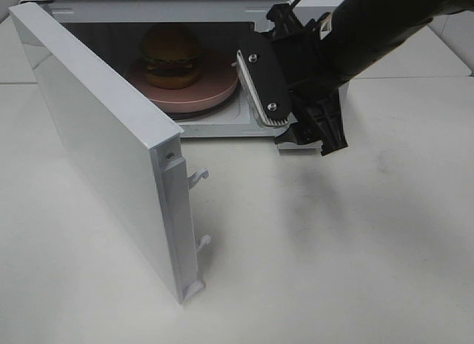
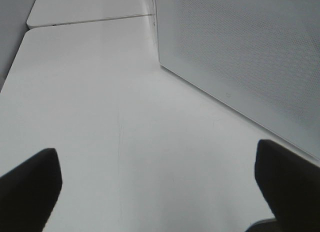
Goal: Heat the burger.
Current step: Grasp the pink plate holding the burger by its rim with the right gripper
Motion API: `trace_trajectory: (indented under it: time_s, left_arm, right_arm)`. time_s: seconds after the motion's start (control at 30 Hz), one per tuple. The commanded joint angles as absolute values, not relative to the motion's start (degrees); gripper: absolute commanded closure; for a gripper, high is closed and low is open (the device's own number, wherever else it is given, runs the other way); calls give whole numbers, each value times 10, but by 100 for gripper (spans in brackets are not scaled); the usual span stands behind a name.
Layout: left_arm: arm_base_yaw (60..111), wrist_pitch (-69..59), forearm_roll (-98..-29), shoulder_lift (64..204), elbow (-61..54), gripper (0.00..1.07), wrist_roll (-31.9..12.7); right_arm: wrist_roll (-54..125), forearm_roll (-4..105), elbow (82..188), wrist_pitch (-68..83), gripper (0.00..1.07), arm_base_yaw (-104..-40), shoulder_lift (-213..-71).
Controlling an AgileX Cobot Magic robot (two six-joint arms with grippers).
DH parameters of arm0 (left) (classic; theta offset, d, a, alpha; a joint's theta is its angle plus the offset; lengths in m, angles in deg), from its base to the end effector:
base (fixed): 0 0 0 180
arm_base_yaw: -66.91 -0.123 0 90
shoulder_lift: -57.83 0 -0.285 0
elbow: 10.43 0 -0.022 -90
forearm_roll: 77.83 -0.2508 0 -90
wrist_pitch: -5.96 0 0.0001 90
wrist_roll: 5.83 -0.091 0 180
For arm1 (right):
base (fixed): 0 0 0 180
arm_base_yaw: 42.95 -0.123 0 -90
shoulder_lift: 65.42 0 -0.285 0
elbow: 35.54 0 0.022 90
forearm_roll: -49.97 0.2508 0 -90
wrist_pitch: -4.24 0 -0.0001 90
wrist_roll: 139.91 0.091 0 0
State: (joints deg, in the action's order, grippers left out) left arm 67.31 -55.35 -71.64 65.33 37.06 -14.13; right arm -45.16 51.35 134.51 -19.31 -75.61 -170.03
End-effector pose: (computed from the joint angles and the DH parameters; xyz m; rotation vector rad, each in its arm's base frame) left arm -0.0086 -0.0086 0.2821 0.1607 2.0190 -0.0417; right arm 0.3109 0.2003 0.2468 -2.0870 1.2825 -0.3955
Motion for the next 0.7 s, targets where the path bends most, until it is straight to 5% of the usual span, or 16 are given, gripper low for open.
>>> trace_trajectory:
  time_s: [0.03, 0.7]
  left_arm:
    - [673, -554, -715, 650, 372, 9, -138]
    - [673, -554, -715, 650, 372, 9, -138]
  right_arm:
    - [-442, 490, 1373, -194, 23, -765, -1726]
    - [-291, 386, 1539, -179, 25, -785, -1899]
